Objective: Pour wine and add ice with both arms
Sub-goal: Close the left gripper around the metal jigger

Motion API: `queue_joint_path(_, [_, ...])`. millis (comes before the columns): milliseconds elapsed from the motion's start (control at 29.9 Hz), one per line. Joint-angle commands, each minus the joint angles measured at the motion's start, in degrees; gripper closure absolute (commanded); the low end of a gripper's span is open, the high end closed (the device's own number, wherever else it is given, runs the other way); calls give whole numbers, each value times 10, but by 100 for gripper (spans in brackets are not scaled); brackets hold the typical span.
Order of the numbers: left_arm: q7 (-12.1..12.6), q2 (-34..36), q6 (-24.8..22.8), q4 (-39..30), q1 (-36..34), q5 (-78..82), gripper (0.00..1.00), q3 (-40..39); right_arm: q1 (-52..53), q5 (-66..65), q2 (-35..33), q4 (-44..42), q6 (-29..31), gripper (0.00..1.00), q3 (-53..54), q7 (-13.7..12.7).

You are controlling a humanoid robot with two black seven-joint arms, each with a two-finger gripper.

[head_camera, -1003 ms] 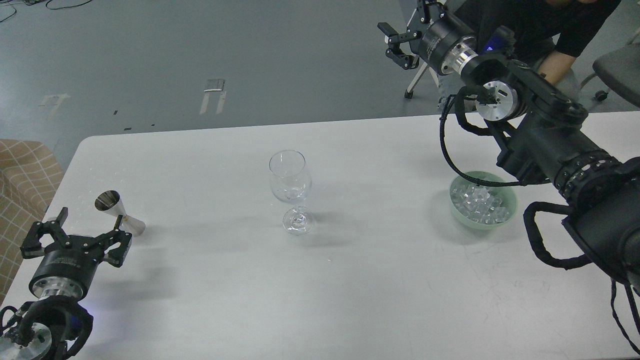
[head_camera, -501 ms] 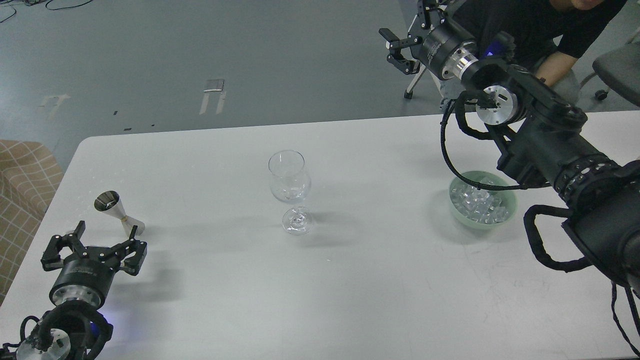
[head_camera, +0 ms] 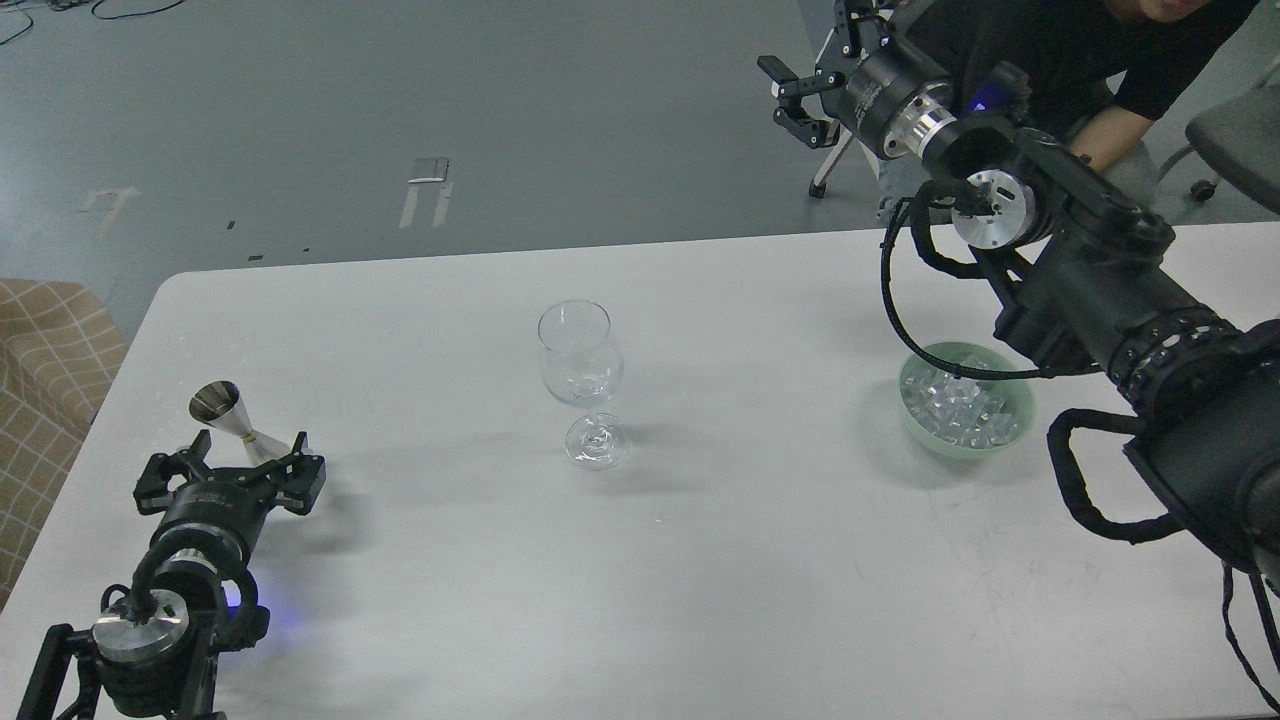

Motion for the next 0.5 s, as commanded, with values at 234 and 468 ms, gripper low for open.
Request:
queue_joint_path(234, [-4,10,-2,29,-27,0,14,-1,2,0,0,0,0,0,-1,-1])
queue_joint_path(468, [2,23,-10,81,-54,0,19,1,2,0,0,0,0,0,-1,0])
